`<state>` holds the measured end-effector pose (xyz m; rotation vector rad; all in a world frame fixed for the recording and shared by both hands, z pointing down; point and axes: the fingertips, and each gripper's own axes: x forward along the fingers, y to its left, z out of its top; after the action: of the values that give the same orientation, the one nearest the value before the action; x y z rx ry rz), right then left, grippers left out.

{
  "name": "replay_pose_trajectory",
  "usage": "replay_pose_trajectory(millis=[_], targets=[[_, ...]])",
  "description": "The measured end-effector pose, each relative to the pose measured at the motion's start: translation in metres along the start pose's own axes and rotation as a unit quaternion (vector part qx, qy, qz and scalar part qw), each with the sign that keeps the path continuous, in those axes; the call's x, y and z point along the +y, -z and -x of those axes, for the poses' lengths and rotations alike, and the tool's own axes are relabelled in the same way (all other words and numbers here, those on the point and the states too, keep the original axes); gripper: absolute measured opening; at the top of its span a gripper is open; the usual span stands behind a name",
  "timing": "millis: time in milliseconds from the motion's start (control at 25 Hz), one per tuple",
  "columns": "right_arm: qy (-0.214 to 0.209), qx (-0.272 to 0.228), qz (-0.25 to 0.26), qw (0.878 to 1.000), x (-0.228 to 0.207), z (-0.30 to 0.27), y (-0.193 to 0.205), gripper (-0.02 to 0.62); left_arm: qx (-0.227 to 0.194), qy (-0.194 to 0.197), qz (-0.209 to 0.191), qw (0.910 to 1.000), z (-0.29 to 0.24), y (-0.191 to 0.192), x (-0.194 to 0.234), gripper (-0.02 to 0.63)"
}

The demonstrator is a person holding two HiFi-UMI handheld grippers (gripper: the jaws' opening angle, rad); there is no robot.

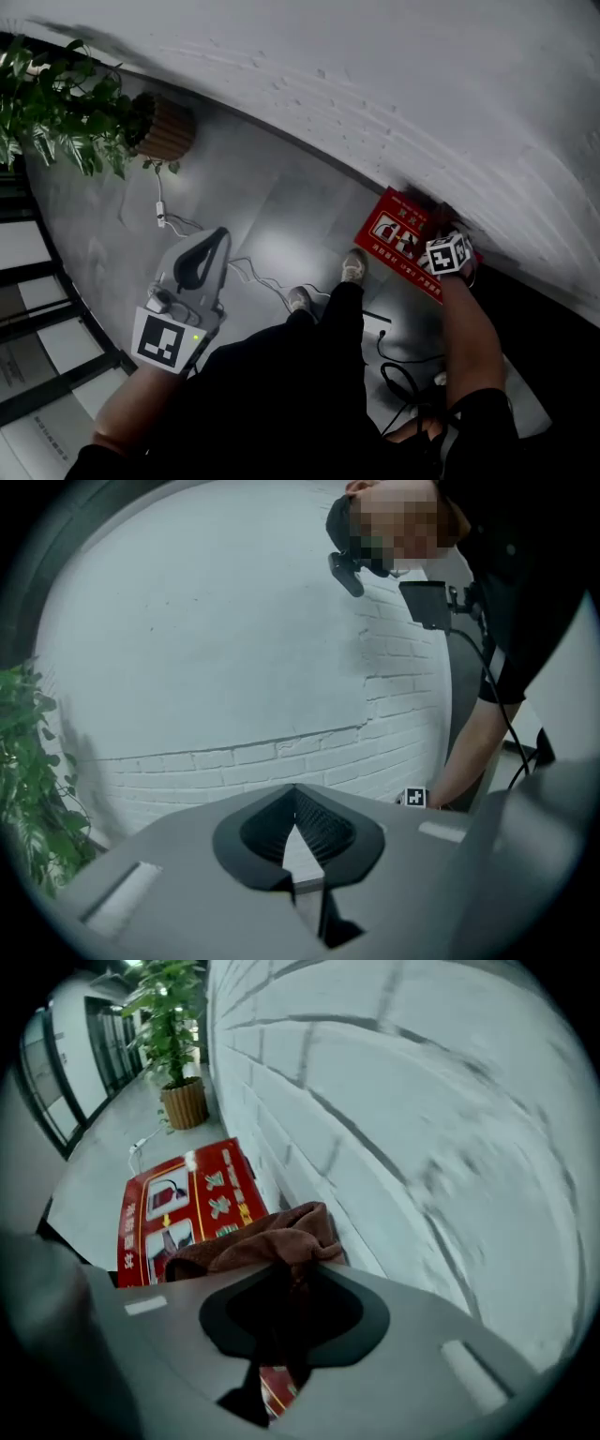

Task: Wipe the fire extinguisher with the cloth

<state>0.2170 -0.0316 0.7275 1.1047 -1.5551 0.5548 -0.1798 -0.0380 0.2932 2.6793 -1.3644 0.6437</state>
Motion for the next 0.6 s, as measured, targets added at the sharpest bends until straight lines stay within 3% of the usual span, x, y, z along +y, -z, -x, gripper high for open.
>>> replay_pose_trajectory(millis=[240, 360, 600], targets=[[-0.056, -0.029, 0.096, 0.993, 0.075, -0.023, -0.097, 0.069, 0.011, -0.053, 0.008, 0.9985, 0.028, 0.009, 0.025, 0.000], [-0.083, -0.034, 0.118, 0.989, 0.104, -0.030, -0.133, 0.069, 0.023, -0.067, 0.009, 0.9975, 0.038, 0.017, 0.032, 0.000], [-0.130, -0.033, 0.125, 0.983, 0.126, -0.029, -0.150, 0.072, 0.021, -0.059, 0.019, 0.9979, 0.031, 0.018, 0.030, 0.000]])
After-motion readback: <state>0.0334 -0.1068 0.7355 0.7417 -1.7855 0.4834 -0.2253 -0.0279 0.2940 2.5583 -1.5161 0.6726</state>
